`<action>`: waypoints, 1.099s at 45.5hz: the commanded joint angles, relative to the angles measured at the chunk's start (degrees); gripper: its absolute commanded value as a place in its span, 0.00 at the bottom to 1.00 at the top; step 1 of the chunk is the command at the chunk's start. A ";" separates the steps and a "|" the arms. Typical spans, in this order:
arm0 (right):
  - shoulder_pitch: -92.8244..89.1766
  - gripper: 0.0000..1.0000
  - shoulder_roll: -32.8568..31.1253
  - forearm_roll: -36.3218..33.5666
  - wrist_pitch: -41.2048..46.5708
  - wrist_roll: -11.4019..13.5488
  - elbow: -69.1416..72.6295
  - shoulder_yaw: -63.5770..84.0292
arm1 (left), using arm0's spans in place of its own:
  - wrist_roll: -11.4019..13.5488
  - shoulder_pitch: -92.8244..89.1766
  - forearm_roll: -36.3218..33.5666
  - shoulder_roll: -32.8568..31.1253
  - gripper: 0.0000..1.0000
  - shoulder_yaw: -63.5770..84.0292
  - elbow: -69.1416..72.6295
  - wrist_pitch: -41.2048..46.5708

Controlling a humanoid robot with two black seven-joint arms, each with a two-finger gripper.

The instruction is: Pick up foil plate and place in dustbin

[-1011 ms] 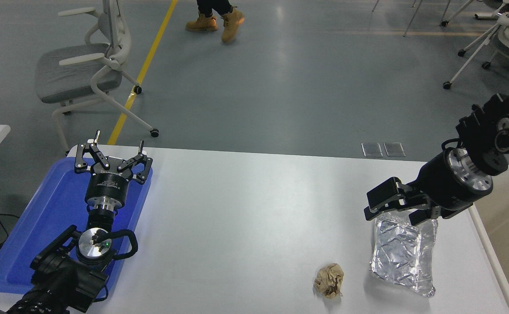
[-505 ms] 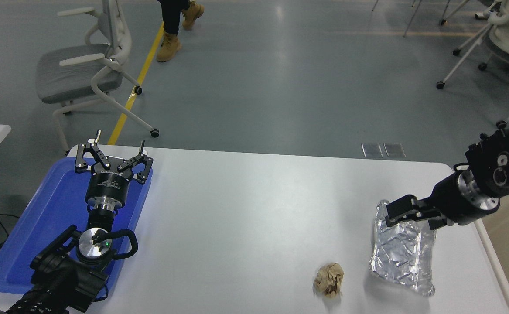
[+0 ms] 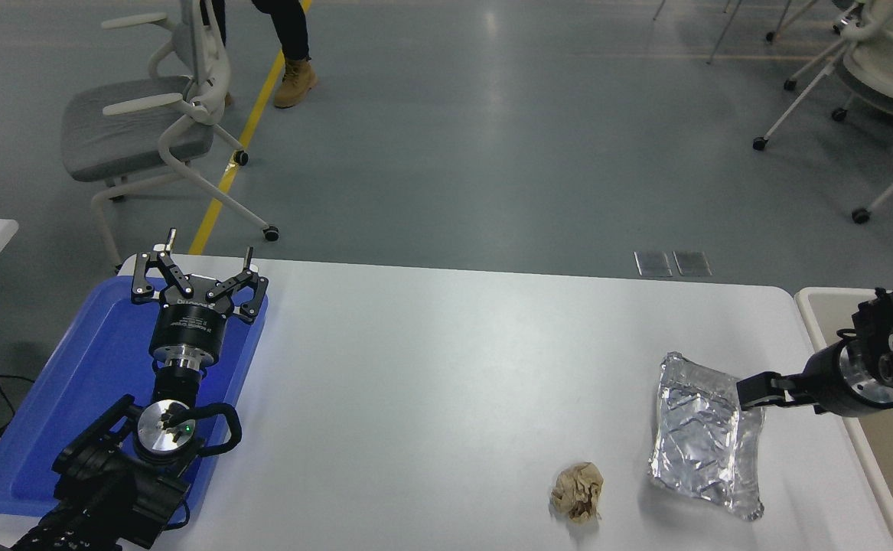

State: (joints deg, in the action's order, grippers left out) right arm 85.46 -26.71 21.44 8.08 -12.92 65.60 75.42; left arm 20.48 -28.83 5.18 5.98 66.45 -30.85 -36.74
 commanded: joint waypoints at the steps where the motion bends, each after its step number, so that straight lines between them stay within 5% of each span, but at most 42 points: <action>1: -8.47 1.00 -0.01 -1.58 -1.93 0.44 -6.18 -4.67 | 0.00 0.00 0.01 0.00 1.00 0.00 0.00 0.00; 34: -20.77 0.93 3.15 -2.28 -4.21 2.55 -15.85 -9.42 | 0.00 0.00 0.01 0.00 1.00 0.00 0.00 0.00; 37: -21.04 0.85 3.24 -2.28 -4.21 2.55 -15.85 -9.59 | 0.00 0.00 0.01 0.00 1.00 0.00 0.00 0.00; 45: -21.57 0.40 3.24 -2.20 -4.13 2.20 -15.77 -11.96 | 0.00 0.00 0.01 0.00 1.00 0.00 0.00 0.00; 50: -21.92 0.28 3.33 -2.11 -4.21 2.28 -15.85 -12.40 | 0.00 0.00 0.01 0.00 1.00 0.00 0.00 0.00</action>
State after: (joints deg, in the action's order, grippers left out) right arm 64.68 -23.56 19.21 3.95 -10.61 50.25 64.70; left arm 20.48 -28.83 5.19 5.98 66.45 -30.85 -36.74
